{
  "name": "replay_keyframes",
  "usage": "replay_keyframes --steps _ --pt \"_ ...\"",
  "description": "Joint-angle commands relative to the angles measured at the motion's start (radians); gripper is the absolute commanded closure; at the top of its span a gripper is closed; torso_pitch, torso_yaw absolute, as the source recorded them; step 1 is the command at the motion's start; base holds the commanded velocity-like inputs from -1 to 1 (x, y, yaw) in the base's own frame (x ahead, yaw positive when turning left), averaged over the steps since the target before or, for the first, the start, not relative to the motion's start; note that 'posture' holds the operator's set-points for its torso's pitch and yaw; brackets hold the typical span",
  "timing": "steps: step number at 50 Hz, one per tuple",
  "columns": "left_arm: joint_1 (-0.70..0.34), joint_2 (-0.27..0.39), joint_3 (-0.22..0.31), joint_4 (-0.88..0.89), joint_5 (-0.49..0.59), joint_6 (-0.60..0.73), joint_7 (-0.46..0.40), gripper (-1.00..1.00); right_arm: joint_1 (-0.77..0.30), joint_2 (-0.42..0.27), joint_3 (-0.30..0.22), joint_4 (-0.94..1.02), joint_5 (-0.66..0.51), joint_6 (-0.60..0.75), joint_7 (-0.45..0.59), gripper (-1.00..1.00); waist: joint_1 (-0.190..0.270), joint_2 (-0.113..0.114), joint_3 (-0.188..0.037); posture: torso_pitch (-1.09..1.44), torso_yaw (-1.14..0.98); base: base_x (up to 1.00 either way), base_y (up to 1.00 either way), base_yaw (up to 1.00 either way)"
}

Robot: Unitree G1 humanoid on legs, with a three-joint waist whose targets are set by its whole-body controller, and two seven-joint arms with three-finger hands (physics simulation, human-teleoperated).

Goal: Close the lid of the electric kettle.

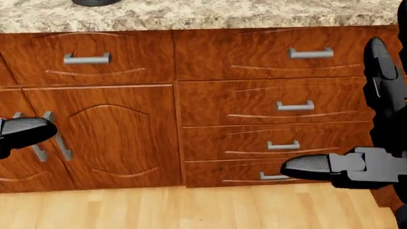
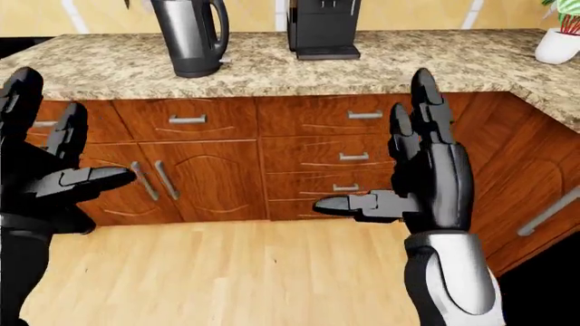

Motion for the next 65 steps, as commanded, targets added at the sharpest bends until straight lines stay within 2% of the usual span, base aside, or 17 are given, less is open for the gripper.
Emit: replay_keyframes --steps 1,7,10,27,30,33,34,36,46,49,50,52,57,60,61,62,65 --pt "-0.037 0.055 0.036 -0.045 -0.095 0.009 0.063 -1.0 -0.027 -0.016 -0.031 -0.029 0.053 0.034 -0.022 -1.0 0.0 0.005 -0.011 0.0 0.0 0.0 0.0 0.0" --pt "-0.019 0.129 0.057 -0.037 -0.226 -0.028 0.134 -1.0 -0.116 -0.16 -0.137 -0.034 0.404 0.135 -0.274 -1.0 0.003 0.009 -0.002 0.0 0.0 0.0 0.0 0.0" --pt "-0.017 0.142 0.065 -0.041 -0.271 -0.032 0.163 -1.0 -0.112 -0.26 -0.139 -0.034 0.548 0.107 -0.402 -1.0 0.007 0.007 0.002 0.0 0.0 0.0 0.0 0.0" --pt "0.015 0.121 0.029 -0.026 -0.164 -0.077 0.096 -1.0 -0.057 -0.297 -0.08 -0.034 0.526 0.015 -0.408 -1.0 -0.002 -0.006 -0.005 0.0 0.0 0.0 0.05 0.0" --pt "0.016 0.115 0.023 -0.018 -0.145 -0.075 0.087 -1.0 -0.062 -0.309 -0.088 -0.034 0.553 0.015 -0.425 -1.0 -0.003 0.018 -0.011 0.0 0.0 0.0 0.22 0.0" --pt "0.02 0.11 0.02 -0.027 -0.132 -0.071 0.076 -1.0 -0.05 -0.313 -0.08 -0.034 0.544 0.006 -0.422 -1.0 -0.012 0.085 -0.007 0.0 0.0 0.0 0.23 0.0" --pt "0.021 0.107 0.021 -0.024 -0.128 -0.072 0.071 -1.0 -0.047 -0.311 -0.084 -0.034 0.543 0.006 -0.419 -1.0 -0.002 0.049 -0.004 0.0 0.0 0.0 0.23 0.0" --pt "0.021 0.105 0.023 -0.029 -0.119 -0.072 0.064 -1.0 -0.049 -0.316 -0.091 -0.034 0.554 0.005 -0.424 -1.0 -0.004 0.058 0.002 0.0 0.0 0.0 0.23 0.0" --pt "0.015 0.083 0.017 -0.02 -0.096 -0.066 0.046 -1.0 -0.043 -0.264 -0.085 -0.034 0.478 0.021 -0.362 -1.0 -0.004 -0.015 0.003 0.0 0.0 0.0 0.22 0.0" --pt "0.017 0.086 0.014 -0.029 -0.09 -0.065 0.047 -1.0 -0.043 -0.257 -0.078 -0.034 0.464 0.025 -0.354 -1.0 -0.001 -0.074 -0.009 0.0 0.0 0.0 0.23 0.0" --pt "0.019 0.083 0.012 -0.023 -0.089 -0.066 0.045 -1.0 -0.04 -0.251 -0.072 -0.034 0.453 0.027 -0.35 -1.0 -0.011 -0.027 0.002 0.0 0.0 0.0 0.22 0.0" --pt "0.018 0.082 0.015 -0.024 -0.086 -0.063 0.042 -1.0 -0.03 -0.237 -0.069 -0.034 0.428 0.023 -0.331 -1.0 -0.006 -0.054 -0.005 0.0 0.0 0.0 0.23 0.0" --pt "0.02 0.081 0.014 -0.022 -0.083 -0.068 0.04 -1.0 -0.03 -0.25 -0.068 -0.034 0.44 0.019 -0.342 -1.0 -0.005 -0.018 0.008 0.0 0.0 0.0 0.23 0.0" --pt "0.024 0.078 0.009 -0.022 -0.076 -0.072 0.037 -1.0 -0.022 -0.252 -0.061 -0.034 0.43 0.012 -0.339 -1.0 -0.011 0.039 0.006 0.0 0.0 0.0 0.23 0.0" --pt "0.033 0.078 -0.004 -0.022 -0.048 -0.087 0.027 -1.0 -0.02 -0.251 -0.056 -0.034 0.423 0.011 -0.337 -1.0 -0.012 0.077 -0.006 0.0 0.0 0.0 0.23 0.0" --pt "0.033 0.074 -0.001 -0.026 -0.046 -0.082 0.023 -1.0 -0.02 -0.249 -0.054 -0.034 0.418 0.011 -0.334 -1.0 -0.017 0.089 -0.018 0.0 0.0 0.0 0.22 0.0" --pt "0.032 0.069 0.008 -0.029 -0.052 -0.071 0.022 -1.0 -0.01 -0.243 -0.041 -0.034 0.392 0.005 -0.321 -1.0 -0.002 0.057 0.005 0.0 0.0 0.0 0.22 0.0"
